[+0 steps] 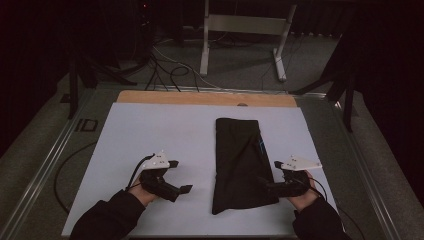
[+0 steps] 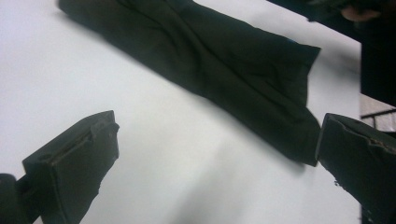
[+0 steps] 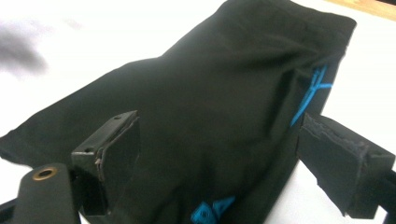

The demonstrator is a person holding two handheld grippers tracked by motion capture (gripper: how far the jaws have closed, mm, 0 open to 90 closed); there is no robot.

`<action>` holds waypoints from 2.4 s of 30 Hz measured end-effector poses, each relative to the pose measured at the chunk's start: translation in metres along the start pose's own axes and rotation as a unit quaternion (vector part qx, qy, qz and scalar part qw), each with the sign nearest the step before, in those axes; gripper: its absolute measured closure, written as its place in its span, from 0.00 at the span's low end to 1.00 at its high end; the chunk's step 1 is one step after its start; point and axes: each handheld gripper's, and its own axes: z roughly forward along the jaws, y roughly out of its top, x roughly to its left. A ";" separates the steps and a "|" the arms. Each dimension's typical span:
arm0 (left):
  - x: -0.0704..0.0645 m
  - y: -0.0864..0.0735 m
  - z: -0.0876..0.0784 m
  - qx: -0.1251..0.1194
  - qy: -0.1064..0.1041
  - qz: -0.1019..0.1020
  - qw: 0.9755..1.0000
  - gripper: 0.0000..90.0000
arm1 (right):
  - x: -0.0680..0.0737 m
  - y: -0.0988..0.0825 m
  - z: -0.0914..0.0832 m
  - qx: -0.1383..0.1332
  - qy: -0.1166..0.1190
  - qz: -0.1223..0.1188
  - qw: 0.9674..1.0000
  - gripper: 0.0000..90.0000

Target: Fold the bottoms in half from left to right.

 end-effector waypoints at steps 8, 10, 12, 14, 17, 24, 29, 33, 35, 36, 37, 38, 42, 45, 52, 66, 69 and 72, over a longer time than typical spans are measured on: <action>0.003 -0.011 -0.002 0.002 0.018 0.007 1.000 0.00 | 0.014 -0.029 -0.008 0.029 0.007 0.022 0.999 0.16; 0.002 -0.013 0.000 0.001 0.016 0.007 1.000 0.00 | 0.016 -0.032 -0.007 0.042 0.010 0.023 0.999 0.16; 0.001 -0.014 0.002 0.003 0.015 0.009 1.000 0.00 | 0.015 -0.035 -0.005 0.045 0.022 0.022 0.999 0.17; 0.000 -0.016 0.003 0.003 0.009 0.007 1.000 0.00 | 0.012 -0.035 -0.001 0.048 0.019 0.029 0.998 0.23; -0.002 -0.018 0.003 0.001 0.001 0.003 1.000 0.00 | 0.011 -0.035 0.003 0.062 0.013 0.030 0.998 0.34; -0.001 -0.017 0.003 -0.004 -0.007 0.001 1.000 0.00 | 0.008 -0.035 0.001 0.093 0.021 0.051 0.994 0.94; -0.001 -0.018 0.001 -0.005 -0.010 -0.001 1.000 0.00 | 0.005 -0.031 -0.003 0.088 0.023 0.079 0.993 1.00; -0.002 -0.018 -0.001 -0.009 -0.008 -0.004 1.000 0.00 | 0.008 -0.028 -0.006 0.084 0.011 0.066 0.994 1.00; -0.003 -0.017 -0.001 -0.011 -0.008 -0.006 1.000 0.00 | 0.009 -0.026 -0.011 0.074 0.005 0.064 0.995 1.00; -0.003 -0.017 -0.001 -0.012 -0.008 -0.005 1.000 0.00 | 0.009 -0.026 -0.015 0.071 0.002 0.064 0.995 1.00; -0.004 -0.017 0.000 -0.013 -0.008 -0.004 1.000 0.00 | 0.009 -0.025 -0.019 0.063 0.000 0.065 0.996 1.00; -0.005 -0.016 0.000 -0.013 -0.007 -0.004 1.000 0.00 | 0.009 -0.024 -0.024 0.057 -0.002 0.070 0.996 1.00; -0.006 -0.017 0.002 -0.009 -0.010 -0.002 1.000 0.00 | 0.011 -0.023 -0.038 0.037 -0.017 0.067 0.997 1.00; -0.006 -0.017 0.003 -0.006 -0.011 -0.003 1.000 0.00 | 0.007 -0.028 -0.038 0.055 -0.033 0.074 0.995 1.00; -0.006 -0.018 0.003 -0.004 -0.013 -0.002 1.000 0.00 | 0.000 -0.039 -0.025 0.106 -0.046 0.091 0.989 1.00; -0.006 -0.019 0.005 -0.003 -0.021 0.000 1.000 0.00 | -0.003 -0.045 -0.018 0.139 -0.066 0.091 0.984 0.95; -0.006 -0.019 0.005 -0.005 -0.021 0.001 1.000 0.00 | -0.003 -0.047 -0.017 0.151 -0.077 0.090 0.981 0.89; -0.007 -0.019 0.005 -0.005 -0.023 0.003 1.000 0.00 | -0.003 -0.046 -0.019 0.142 -0.084 0.093 0.982 0.82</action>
